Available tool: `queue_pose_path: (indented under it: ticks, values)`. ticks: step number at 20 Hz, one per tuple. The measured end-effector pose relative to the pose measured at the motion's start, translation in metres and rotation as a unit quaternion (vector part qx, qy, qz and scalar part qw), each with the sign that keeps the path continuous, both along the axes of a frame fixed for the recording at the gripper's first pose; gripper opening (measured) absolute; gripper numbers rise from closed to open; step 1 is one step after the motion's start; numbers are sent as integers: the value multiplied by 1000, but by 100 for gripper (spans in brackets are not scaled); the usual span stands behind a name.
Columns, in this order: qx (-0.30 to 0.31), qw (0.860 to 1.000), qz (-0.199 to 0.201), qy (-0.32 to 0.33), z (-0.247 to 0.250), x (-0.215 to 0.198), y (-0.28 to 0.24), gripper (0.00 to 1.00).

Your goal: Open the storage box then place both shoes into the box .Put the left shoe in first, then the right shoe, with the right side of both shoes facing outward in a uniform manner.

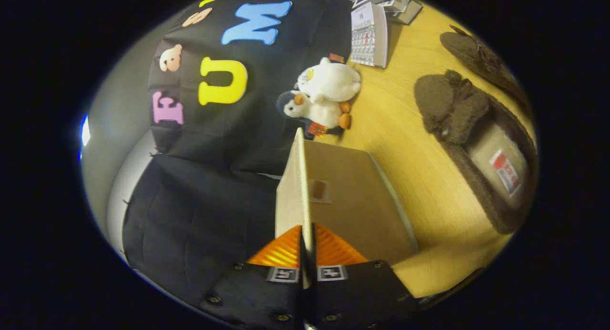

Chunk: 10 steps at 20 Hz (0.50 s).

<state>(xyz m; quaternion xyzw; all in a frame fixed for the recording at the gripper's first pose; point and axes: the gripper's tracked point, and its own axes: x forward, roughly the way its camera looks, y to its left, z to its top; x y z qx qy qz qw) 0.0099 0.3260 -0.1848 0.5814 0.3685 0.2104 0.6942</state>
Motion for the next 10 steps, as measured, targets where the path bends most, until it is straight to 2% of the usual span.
queue_pose_path:
  ticks: [1, 4, 10]
  values:
    - [-4, 1000, 11, -4, 1, 1, 5, 0]
    - [-20, 999, 25, -10, 14, -8, -1, 0]
    - [-28, 998, 34, -44, 61, -1, 11, 0]
